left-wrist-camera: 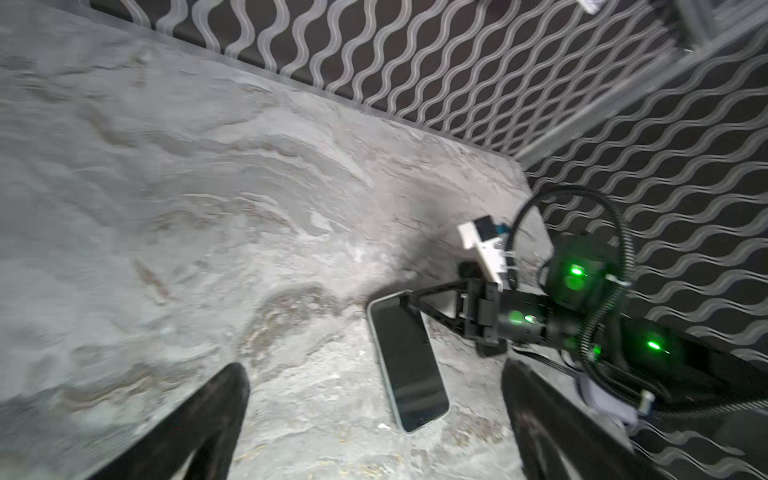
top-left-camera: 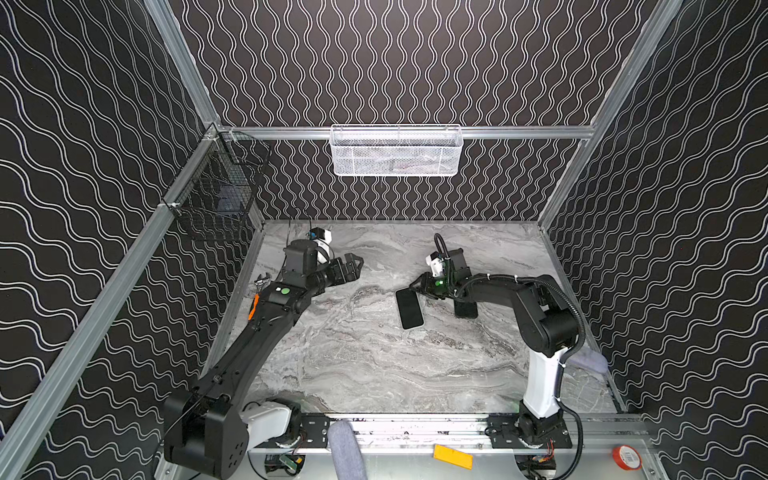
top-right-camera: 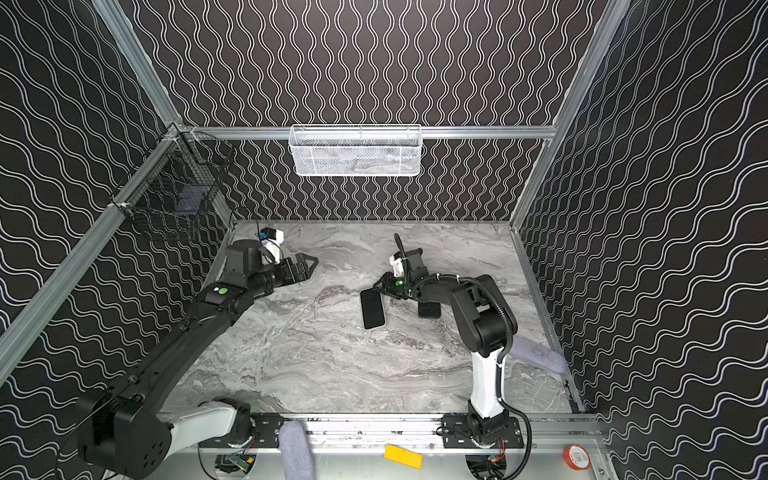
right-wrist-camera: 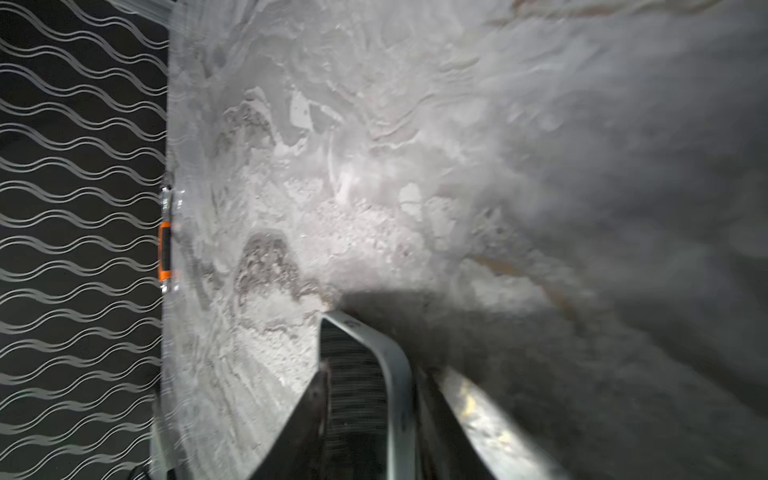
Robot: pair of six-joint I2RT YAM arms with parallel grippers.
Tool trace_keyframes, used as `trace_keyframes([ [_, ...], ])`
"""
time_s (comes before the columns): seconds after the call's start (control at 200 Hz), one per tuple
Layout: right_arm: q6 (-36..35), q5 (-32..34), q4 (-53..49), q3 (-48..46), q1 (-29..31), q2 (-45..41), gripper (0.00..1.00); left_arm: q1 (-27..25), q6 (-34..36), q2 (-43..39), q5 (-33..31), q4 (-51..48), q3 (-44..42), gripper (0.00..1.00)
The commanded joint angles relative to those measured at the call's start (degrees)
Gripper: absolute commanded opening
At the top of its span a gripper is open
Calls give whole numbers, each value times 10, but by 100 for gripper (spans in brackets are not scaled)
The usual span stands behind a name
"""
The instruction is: Put the phone into the phone case
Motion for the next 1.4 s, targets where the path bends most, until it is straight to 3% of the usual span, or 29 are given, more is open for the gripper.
trace_keyframes([
  [0.0, -27, 53, -30, 1, 1, -20, 49, 14, 17, -4, -90, -21, -3, 98],
  [0.175, -69, 182, -48, -38, -1, -156, 59, 31, 50, -49, -314, -9, -46, 98],
  [0.23, -92, 249, -37, -64, -6, -214, 63, 37, 83, -75, -352, 55, -89, 98],
  [0.32, -125, 342, 10, -134, -26, -311, 67, 37, 193, -115, -393, 206, -186, 98],
  [0.39, -149, 371, 37, -182, -59, -378, 70, 39, 229, -128, -428, 274, -244, 98],
  [0.515, -200, 477, 117, -290, -105, -480, 73, 44, 310, -101, -410, 380, -315, 98],
  [0.63, -243, 551, 248, -418, -145, -549, 75, 57, 293, -57, -388, 424, -337, 98],
  [0.711, -263, 562, 367, -503, -169, -565, 75, 67, 264, -25, -383, 489, -358, 99],
  [0.881, -281, 574, 509, -578, -191, -492, 74, 85, 291, 54, -313, 646, -372, 99],
  [0.981, -264, 559, 667, -618, -203, -414, 75, 88, 305, 109, -291, 719, -375, 98],
  [1.046, -289, 541, 735, -618, -205, -360, 74, 91, 300, 134, -284, 744, -377, 99],
  [1.151, -309, 507, 779, -602, -210, -295, 76, 95, 325, 180, -229, 786, -374, 99],
  [1.241, -307, 450, 670, -566, -210, -296, 76, 95, 330, 171, -198, 749, -363, 99],
  [1.296, -323, 454, 713, -552, -212, -253, 79, 95, 339, 173, -176, 740, -357, 99],
  [1.341, -327, 455, 712, -544, -212, -246, 85, 95, 336, 174, -176, 721, -347, 98],
  [1.396, -296, 463, 605, -519, -217, -275, 99, 97, 336, 173, -173, 721, -347, 99],
])
